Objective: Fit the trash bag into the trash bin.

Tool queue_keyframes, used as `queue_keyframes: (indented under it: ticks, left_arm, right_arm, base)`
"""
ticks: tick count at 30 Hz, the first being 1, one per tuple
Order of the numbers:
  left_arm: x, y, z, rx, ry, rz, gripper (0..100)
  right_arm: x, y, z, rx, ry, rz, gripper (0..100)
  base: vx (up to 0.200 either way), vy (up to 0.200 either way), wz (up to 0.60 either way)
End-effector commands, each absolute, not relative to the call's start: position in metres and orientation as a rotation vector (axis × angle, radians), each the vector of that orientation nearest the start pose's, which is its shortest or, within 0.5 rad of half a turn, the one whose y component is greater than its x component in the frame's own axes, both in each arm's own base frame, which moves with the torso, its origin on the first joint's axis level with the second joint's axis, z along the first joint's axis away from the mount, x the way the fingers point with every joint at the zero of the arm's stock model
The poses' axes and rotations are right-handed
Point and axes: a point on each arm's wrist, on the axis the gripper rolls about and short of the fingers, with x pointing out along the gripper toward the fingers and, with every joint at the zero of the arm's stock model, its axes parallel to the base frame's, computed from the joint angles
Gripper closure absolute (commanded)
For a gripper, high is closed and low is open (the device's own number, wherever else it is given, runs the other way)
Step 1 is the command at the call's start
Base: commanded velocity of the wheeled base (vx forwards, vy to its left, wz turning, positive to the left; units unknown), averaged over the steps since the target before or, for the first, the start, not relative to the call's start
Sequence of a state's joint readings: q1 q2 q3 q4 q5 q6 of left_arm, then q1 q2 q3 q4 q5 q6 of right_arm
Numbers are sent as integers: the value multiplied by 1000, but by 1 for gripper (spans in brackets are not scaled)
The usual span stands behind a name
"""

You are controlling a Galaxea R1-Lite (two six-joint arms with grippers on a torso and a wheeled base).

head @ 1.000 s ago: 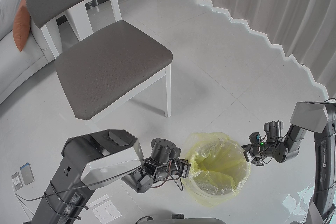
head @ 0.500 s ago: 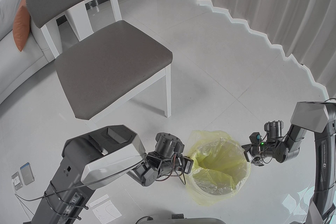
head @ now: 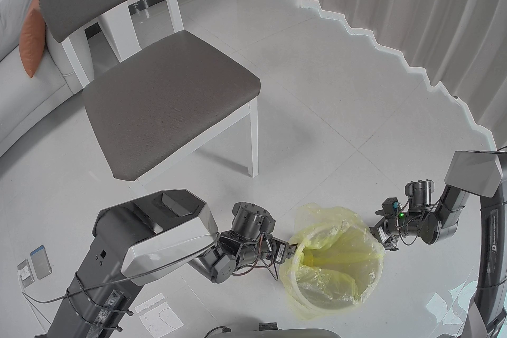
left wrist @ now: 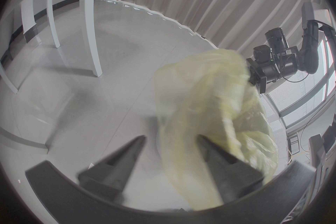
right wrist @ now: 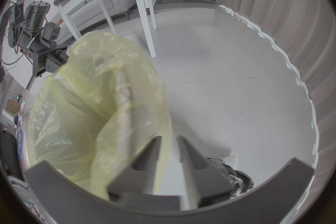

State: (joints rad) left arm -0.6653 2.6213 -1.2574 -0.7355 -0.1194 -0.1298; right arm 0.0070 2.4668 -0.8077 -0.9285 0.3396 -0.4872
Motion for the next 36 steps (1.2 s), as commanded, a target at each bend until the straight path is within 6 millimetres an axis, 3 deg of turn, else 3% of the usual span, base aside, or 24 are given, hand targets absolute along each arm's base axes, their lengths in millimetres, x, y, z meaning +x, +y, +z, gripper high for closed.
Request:
queue_keyframes:
  ticks: [1, 9, 27, 32, 36]
  left_arm:
    - [354, -273, -67, 51, 669, -700, 0]
    - [355, -257, -69, 30, 625, -678, 0]
    - [365, -250, -61, 16, 591, -635, 0]
    - [378, -262, -35, -22, 475, -644, 0]
    - [371, -280, -17, -26, 436, -697, 0]
  right_arm:
    - [364, 1, -53, -337, 624, 476, 0]
    - [357, -12, -44, -345, 613, 444, 0]
    - [359, -20, -21, -359, 551, 410, 0]
    - [357, -22, -7, -365, 520, 395, 0]
    - [351, -22, 3, -367, 507, 392, 0]
  base:
    - [0, 0, 0]
    - [0, 0, 0]
    - [0, 0, 0]
    - [0, 0, 0]
    - [0, 0, 0]
